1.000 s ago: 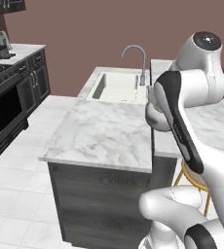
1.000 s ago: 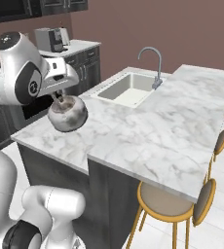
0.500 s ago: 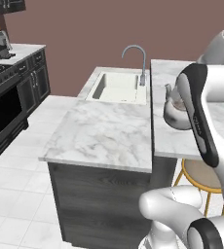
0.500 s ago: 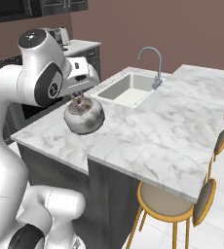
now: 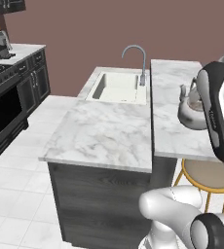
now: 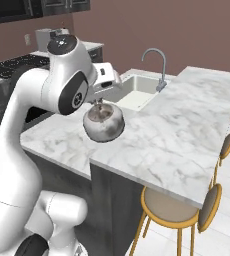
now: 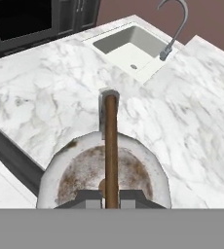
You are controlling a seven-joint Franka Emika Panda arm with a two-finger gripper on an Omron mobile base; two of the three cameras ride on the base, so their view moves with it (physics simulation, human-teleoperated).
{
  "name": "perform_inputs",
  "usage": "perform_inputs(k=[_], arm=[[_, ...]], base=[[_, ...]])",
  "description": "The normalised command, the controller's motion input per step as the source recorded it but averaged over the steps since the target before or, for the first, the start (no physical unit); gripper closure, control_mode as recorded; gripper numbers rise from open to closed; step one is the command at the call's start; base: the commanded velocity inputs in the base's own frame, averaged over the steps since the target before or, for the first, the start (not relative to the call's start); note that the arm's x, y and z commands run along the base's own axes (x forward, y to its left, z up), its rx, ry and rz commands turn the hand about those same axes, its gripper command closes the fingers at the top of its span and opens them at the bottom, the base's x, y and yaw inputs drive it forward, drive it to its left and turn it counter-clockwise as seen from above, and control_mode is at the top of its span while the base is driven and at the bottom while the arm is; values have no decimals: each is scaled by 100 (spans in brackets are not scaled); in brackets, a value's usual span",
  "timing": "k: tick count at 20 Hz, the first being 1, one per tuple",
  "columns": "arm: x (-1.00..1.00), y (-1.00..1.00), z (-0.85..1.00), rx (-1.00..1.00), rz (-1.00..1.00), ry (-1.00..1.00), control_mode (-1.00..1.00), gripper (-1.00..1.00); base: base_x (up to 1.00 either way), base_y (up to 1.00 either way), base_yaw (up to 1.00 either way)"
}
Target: The kettle is done boiling. Turn off the stove, then wait for 300 timesteps before moving the kettle to the dining table.
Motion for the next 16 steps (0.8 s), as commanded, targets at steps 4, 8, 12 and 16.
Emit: perform_inputs(k=[4,8,12,16], arm=[[0,-34,-11,0,0,3,-100,100],[3,-31,-12,0,0,6,-100,100],[6,-29,-12,0,0,6,-100,100],[9,-27,-6,0,0,4,-100,100]], base=[[0,0,0],[0,0,0],[0,0,0],[0,0,0]])
